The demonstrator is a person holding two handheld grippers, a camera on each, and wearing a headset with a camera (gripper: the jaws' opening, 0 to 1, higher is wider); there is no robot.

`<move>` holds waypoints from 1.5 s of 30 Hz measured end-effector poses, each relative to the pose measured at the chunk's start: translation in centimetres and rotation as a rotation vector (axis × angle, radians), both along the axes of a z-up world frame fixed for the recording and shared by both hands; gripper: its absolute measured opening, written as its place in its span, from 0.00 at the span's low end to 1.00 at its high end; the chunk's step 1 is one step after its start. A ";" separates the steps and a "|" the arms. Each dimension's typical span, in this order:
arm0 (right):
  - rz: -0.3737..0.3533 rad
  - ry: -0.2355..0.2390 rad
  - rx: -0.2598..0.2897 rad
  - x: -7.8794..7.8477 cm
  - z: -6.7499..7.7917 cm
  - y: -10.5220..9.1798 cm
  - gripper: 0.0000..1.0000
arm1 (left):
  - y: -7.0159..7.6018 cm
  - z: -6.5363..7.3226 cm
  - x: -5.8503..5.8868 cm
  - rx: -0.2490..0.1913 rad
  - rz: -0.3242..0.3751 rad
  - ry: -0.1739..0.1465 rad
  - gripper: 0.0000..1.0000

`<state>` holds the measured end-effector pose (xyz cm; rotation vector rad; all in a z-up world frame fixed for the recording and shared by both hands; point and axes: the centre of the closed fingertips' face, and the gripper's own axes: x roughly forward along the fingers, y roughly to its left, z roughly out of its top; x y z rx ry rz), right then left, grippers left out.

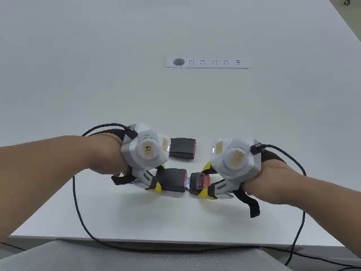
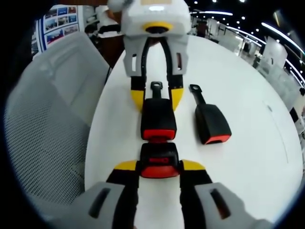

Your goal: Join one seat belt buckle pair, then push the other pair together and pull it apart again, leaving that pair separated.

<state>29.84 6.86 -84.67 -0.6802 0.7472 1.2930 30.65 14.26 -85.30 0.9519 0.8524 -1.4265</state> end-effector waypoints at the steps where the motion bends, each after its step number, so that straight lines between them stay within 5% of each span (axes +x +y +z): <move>1: 0.003 -0.001 0.001 0.0 0.0 0.0 0.32 | 0.0 0.0 0.0 0.000 -0.001 -0.002 0.32; 13: 0.003 -0.018 -0.012 0.1 0.1 0.1 0.35 | 0.2 0.2 0.0 0.001 0.029 0.015 0.34; 16: -0.004 -0.024 0.002 0.1 0.9 0.1 0.37 | 0.1 1.1 0.4 -0.038 0.048 -0.009 0.36; 21: -0.002 -0.038 0.031 0.1 2.6 0.4 0.38 | -0.3 3.1 0.7 -0.105 0.084 0.004 0.38; 26: -0.021 -0.052 0.064 0.9 4.0 0.1 0.38 | -0.2 4.2 2.4 -0.137 0.113 -0.030 0.40; 29: -0.048 -0.050 0.076 1.8 4.1 -0.8 0.38 | -0.4 4.2 3.3 -0.131 0.107 -0.053 0.42; 35: -0.065 -0.091 0.011 3.8 3.8 -4.5 0.38 | -1.1 4.2 5.2 -0.118 0.089 -0.076 0.46; 45: -0.128 -0.094 -0.055 7.1 3.1 -10.1 0.39 | -2.1 3.1 7.8 -0.080 0.088 -0.075 0.45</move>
